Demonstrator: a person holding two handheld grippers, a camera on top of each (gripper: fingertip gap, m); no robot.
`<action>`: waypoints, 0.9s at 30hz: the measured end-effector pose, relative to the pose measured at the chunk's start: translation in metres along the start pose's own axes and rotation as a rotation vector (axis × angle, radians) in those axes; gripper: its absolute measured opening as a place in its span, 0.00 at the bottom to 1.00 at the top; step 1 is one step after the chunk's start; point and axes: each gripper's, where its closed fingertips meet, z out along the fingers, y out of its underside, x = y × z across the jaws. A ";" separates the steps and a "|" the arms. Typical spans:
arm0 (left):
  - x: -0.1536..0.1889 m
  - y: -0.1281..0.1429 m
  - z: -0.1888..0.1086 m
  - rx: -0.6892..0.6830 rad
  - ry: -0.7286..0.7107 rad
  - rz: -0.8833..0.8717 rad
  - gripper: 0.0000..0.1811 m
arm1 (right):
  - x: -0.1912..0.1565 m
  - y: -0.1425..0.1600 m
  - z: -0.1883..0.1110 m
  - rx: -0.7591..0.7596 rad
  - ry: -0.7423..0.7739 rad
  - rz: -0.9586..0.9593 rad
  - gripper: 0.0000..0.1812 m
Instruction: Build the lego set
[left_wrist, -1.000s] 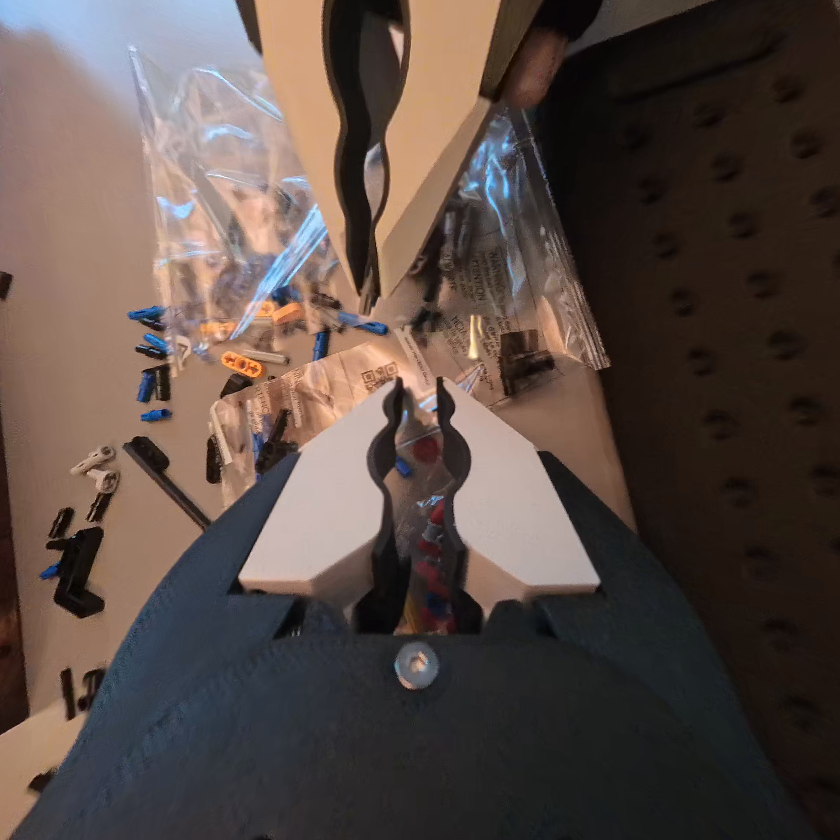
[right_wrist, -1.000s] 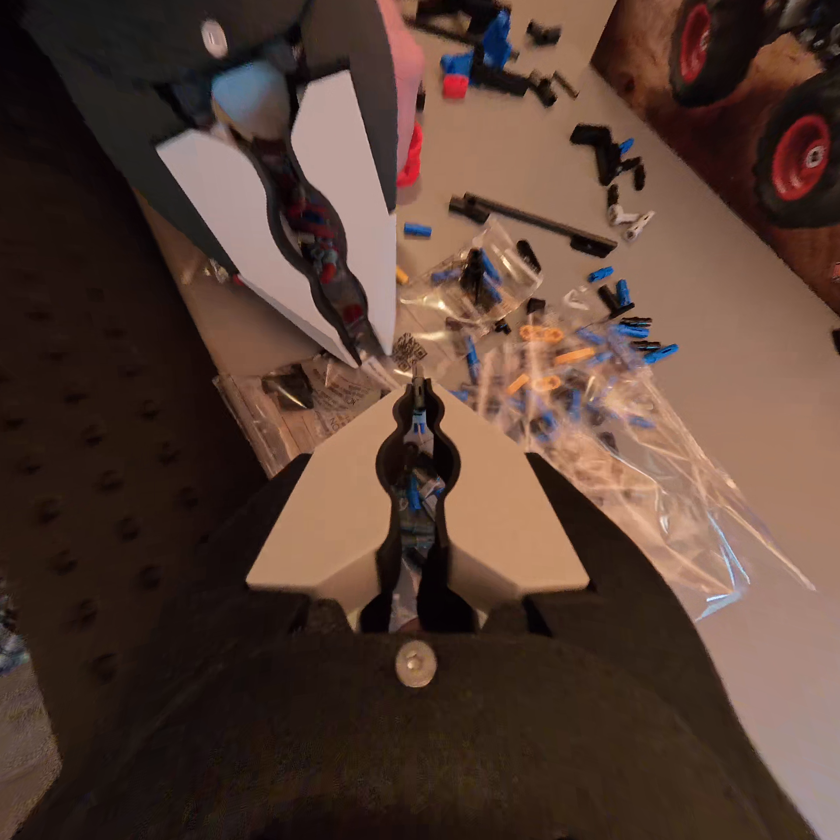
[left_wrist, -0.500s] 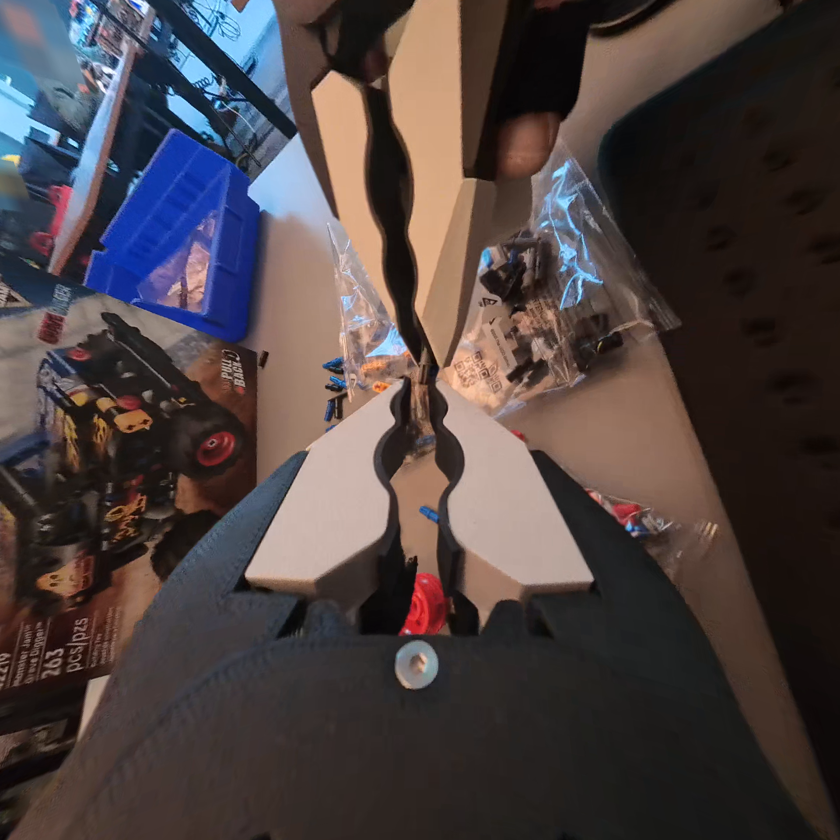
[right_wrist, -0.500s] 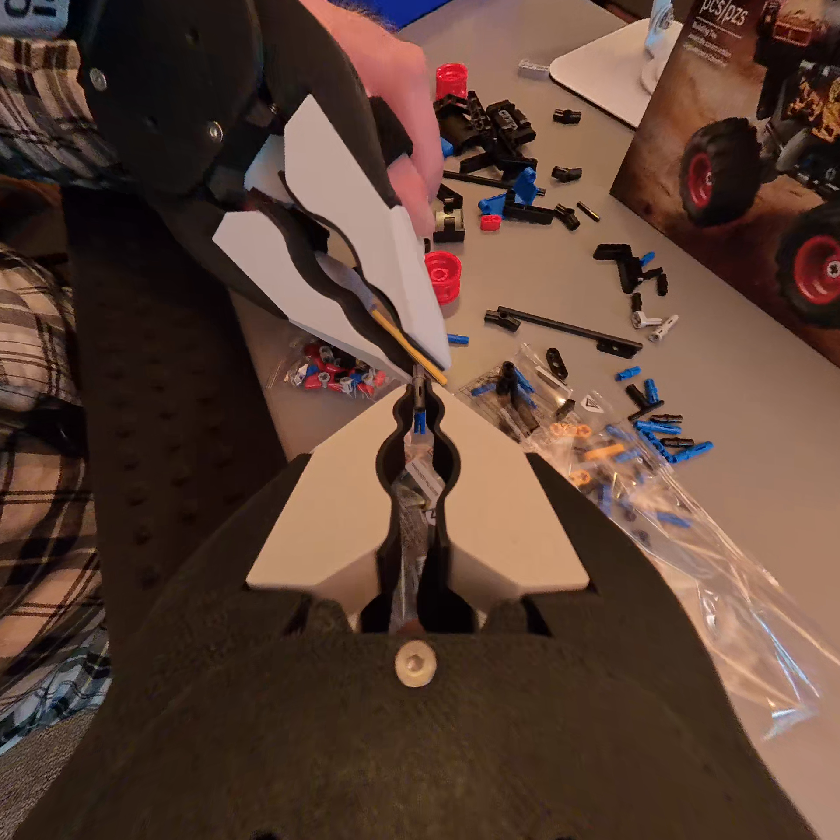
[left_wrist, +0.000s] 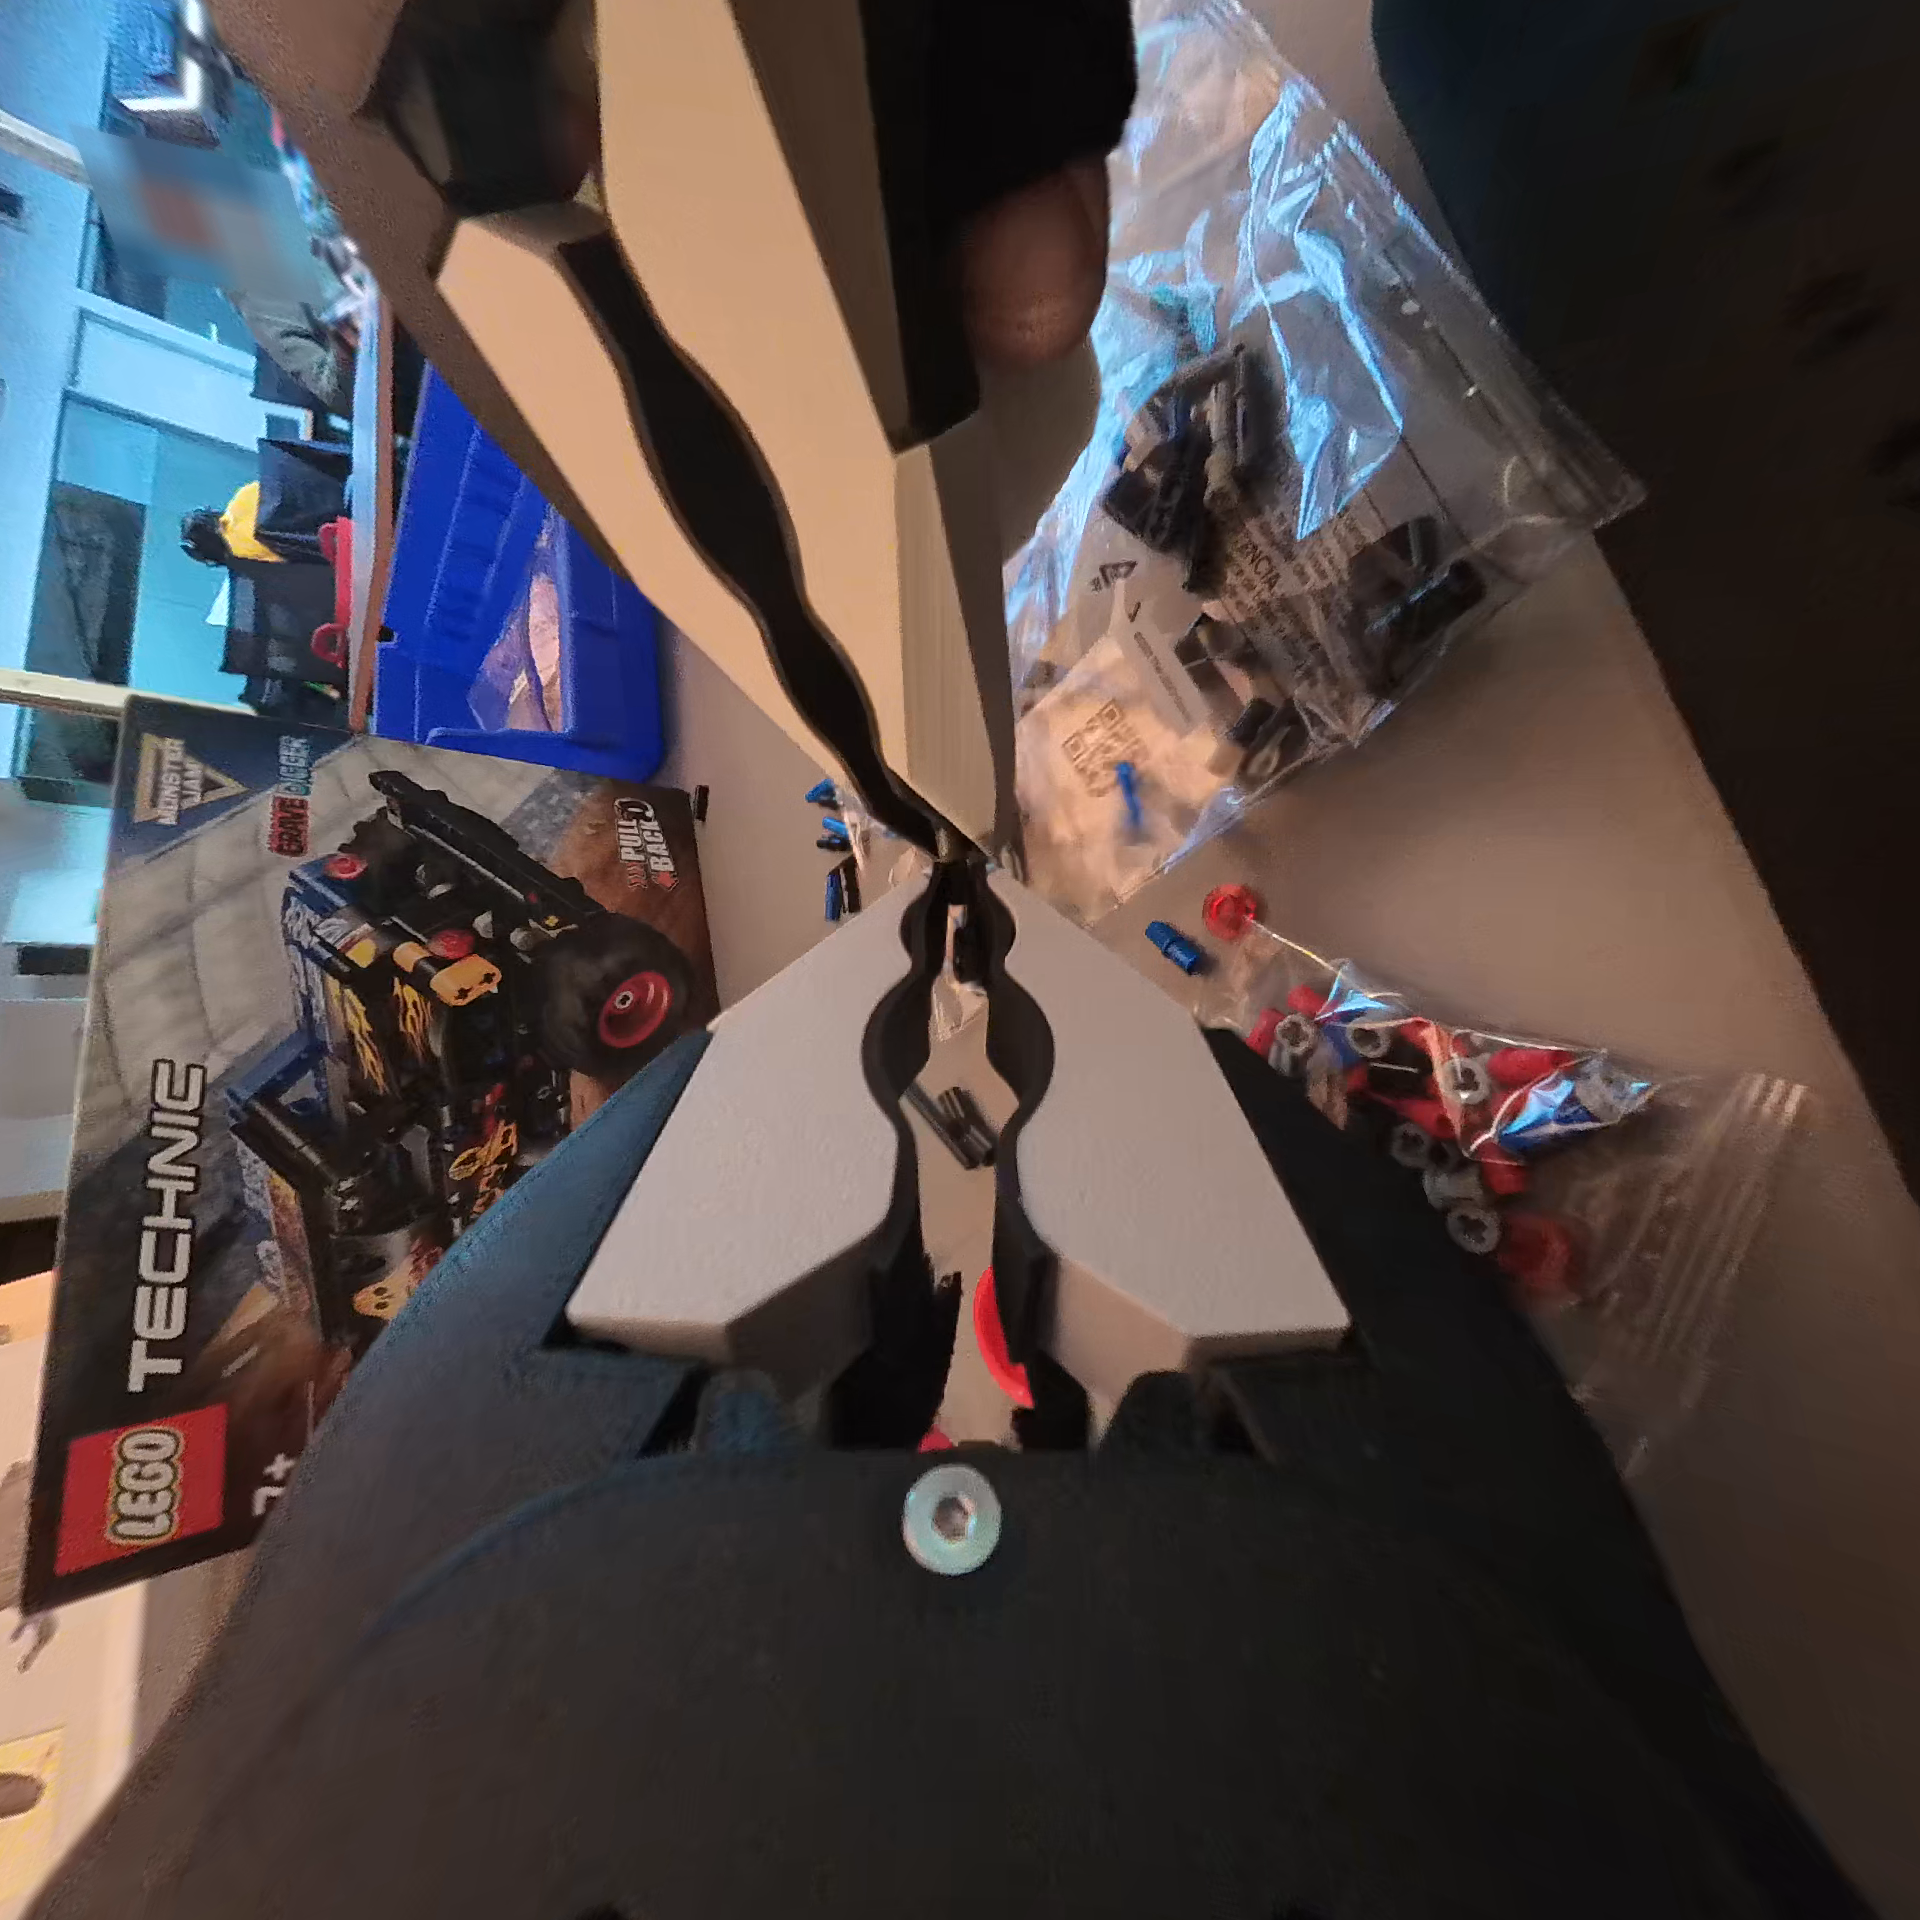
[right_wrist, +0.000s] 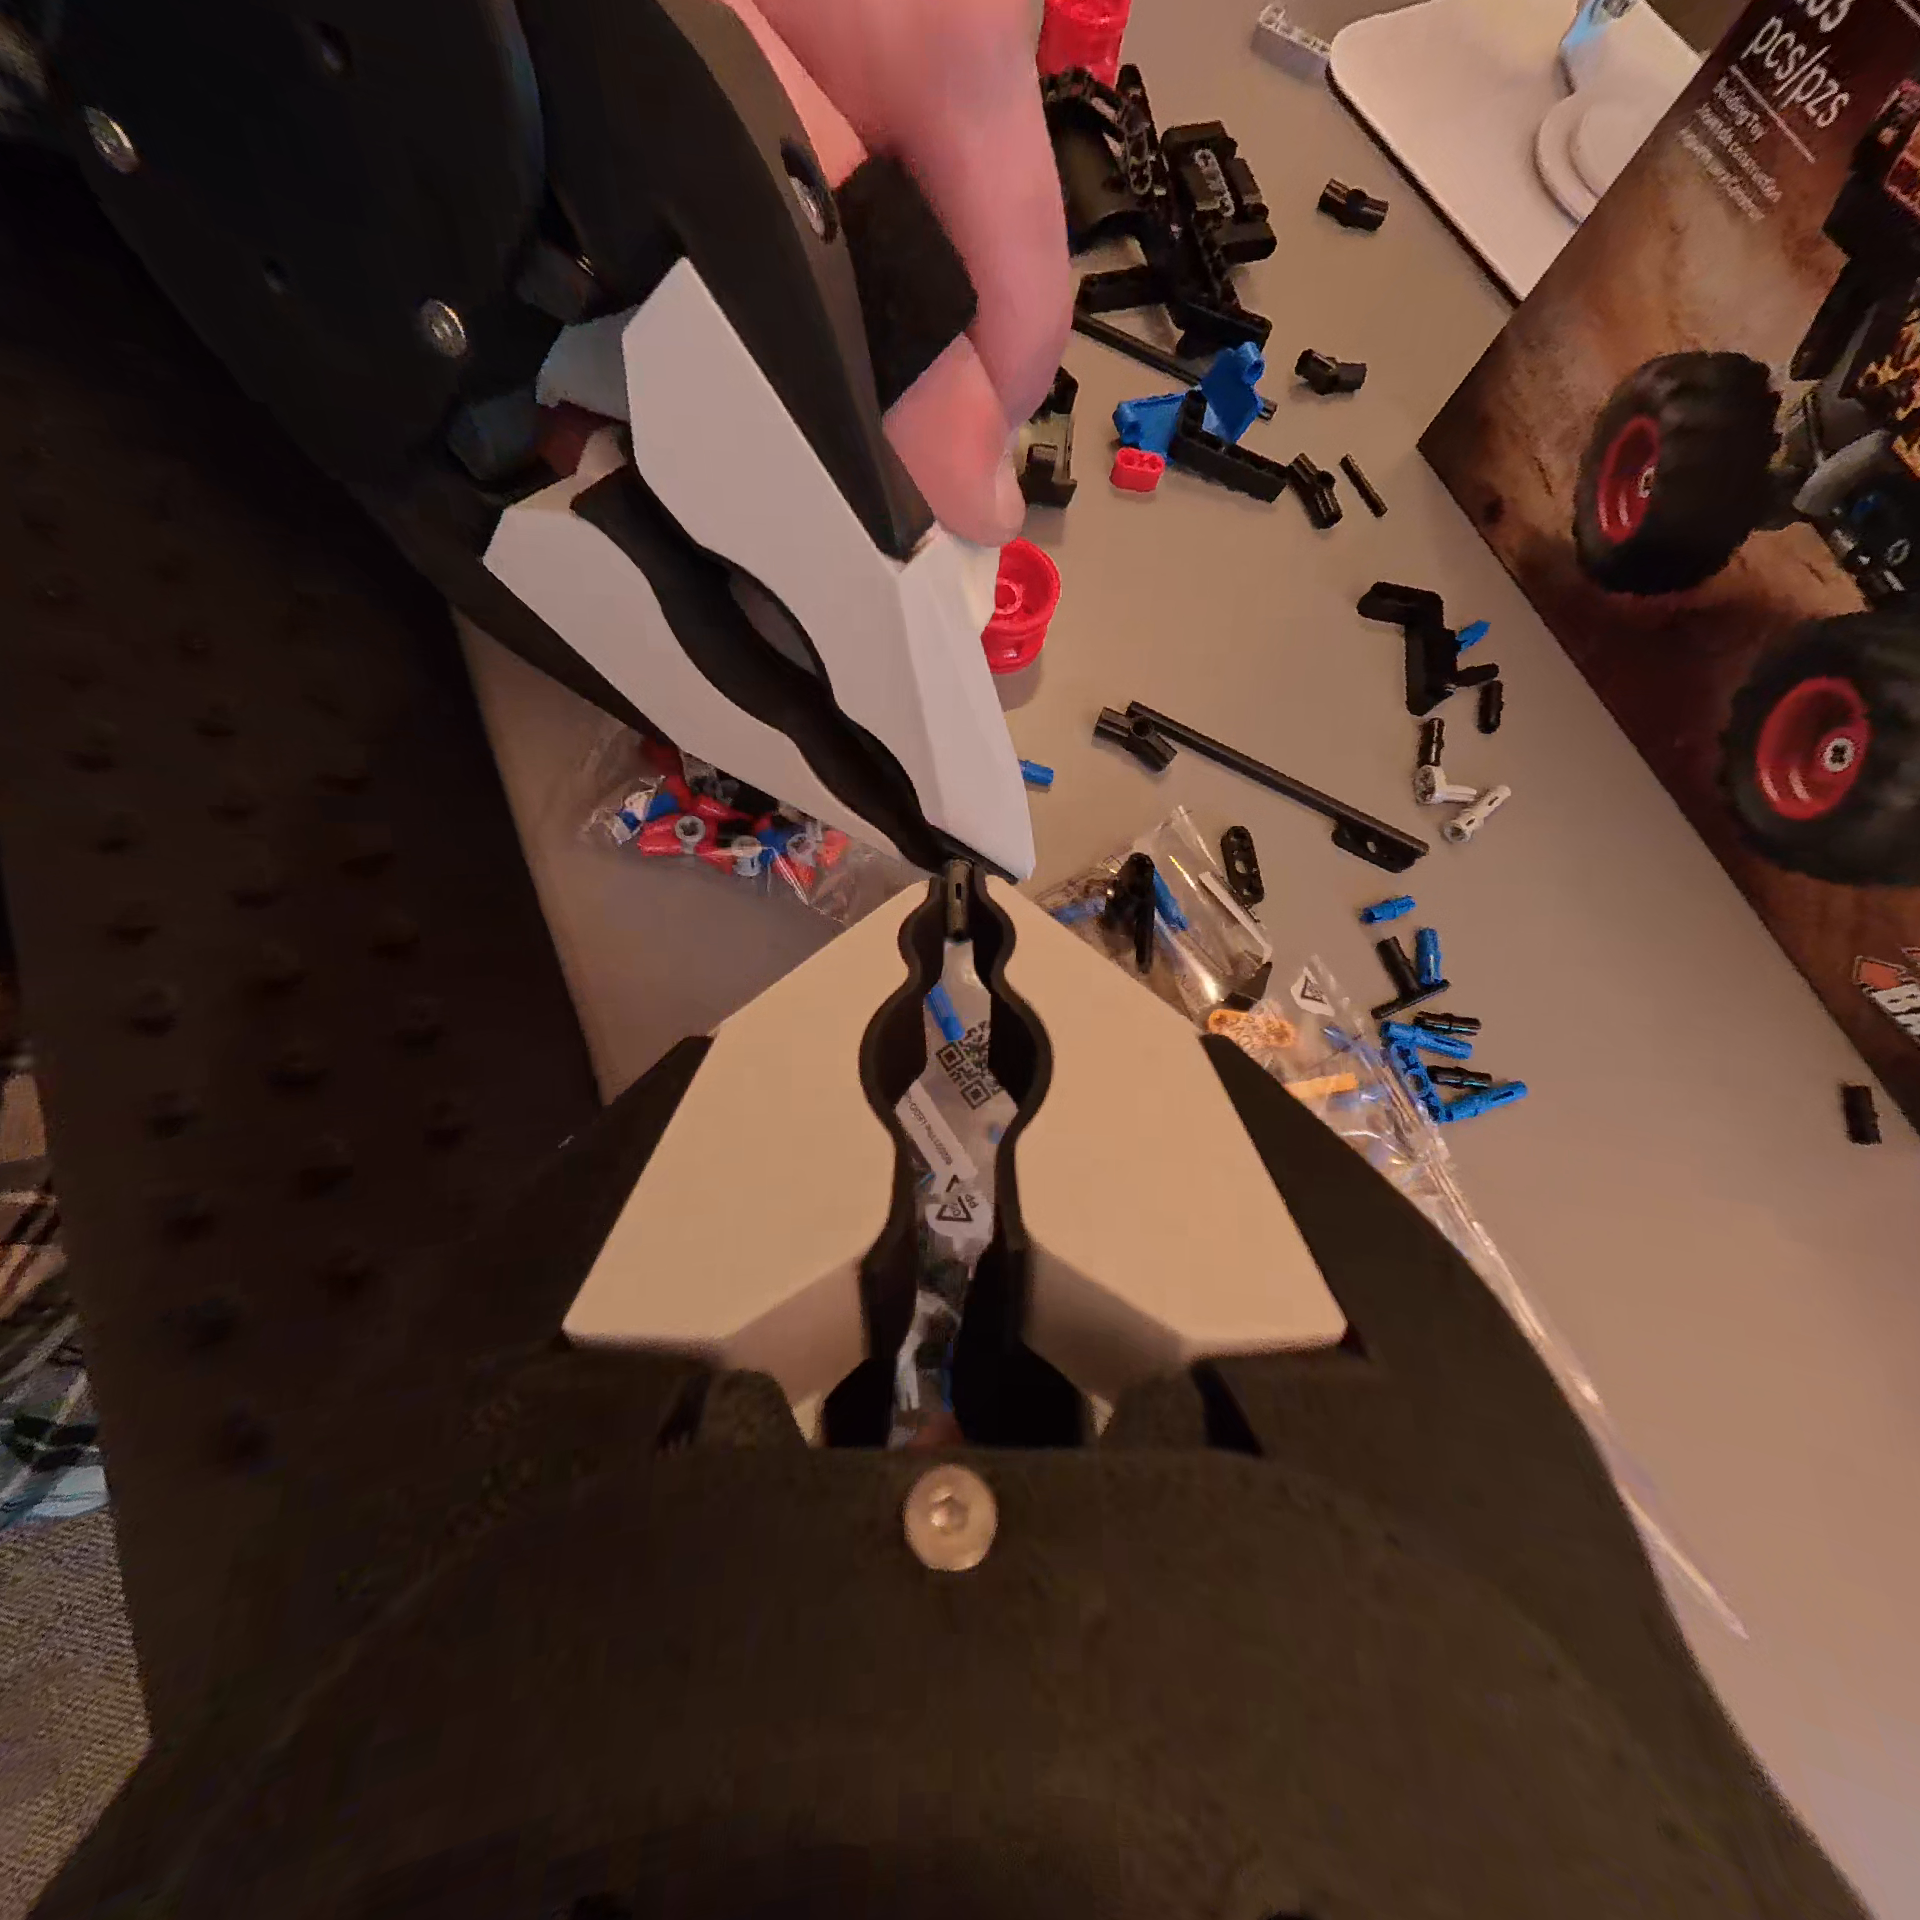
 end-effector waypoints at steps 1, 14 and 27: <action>0.000 0.002 0.001 -0.016 -0.004 0.014 0.01 | 0.001 0.001 0.001 -0.005 -0.001 -0.005 0.01; -0.010 0.019 -0.002 -0.039 0.011 -0.166 0.01 | 0.021 0.018 0.004 -0.011 0.009 0.090 0.09; -0.017 0.037 -0.030 -0.023 0.027 -0.386 0.00 | 0.031 -0.016 0.004 0.095 0.092 0.060 0.01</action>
